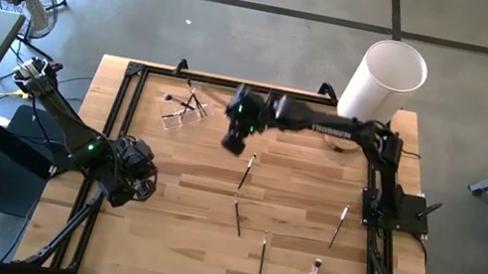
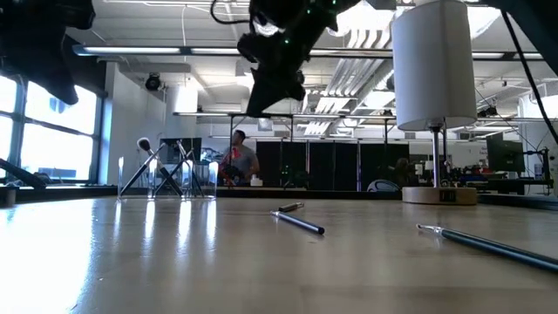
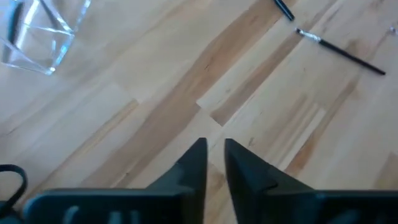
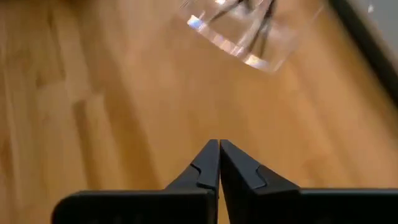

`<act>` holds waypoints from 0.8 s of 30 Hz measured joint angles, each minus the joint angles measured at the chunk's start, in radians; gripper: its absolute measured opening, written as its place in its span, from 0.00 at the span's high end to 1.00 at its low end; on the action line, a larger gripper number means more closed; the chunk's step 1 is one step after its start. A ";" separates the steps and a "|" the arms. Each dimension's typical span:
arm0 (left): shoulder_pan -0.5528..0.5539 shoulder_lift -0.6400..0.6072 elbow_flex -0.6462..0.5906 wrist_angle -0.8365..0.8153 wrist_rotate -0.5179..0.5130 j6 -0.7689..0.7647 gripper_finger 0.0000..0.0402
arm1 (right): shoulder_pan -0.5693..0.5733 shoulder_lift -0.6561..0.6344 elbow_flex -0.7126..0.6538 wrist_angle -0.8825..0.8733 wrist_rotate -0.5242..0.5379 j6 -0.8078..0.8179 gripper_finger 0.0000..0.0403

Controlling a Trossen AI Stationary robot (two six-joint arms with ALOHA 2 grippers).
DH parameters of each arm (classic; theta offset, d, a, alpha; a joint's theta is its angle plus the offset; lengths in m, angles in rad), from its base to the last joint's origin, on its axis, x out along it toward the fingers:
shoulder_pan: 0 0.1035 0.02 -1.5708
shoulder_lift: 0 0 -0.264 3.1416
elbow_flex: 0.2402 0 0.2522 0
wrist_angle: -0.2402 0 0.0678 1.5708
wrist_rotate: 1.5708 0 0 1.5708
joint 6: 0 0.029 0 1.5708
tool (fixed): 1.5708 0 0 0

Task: Put items in baskets/containers
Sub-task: Put the eyeshadow brush into the transparent organizer

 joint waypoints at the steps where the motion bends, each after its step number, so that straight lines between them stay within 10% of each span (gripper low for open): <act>1: 0.000 0.009 0.000 0.012 -0.001 0.000 0.83 | 0.029 -0.014 -0.034 0.003 0.022 0.030 0.98; 13: 0.046 0.165 0.011 0.286 -0.053 0.141 0.64 | 0.398 -0.436 -0.766 0.205 0.205 0.631 0.98; 24: 0.426 0.552 0.342 0.342 0.316 0.131 0.64 | 0.584 -0.855 -1.216 0.211 0.274 0.944 1.00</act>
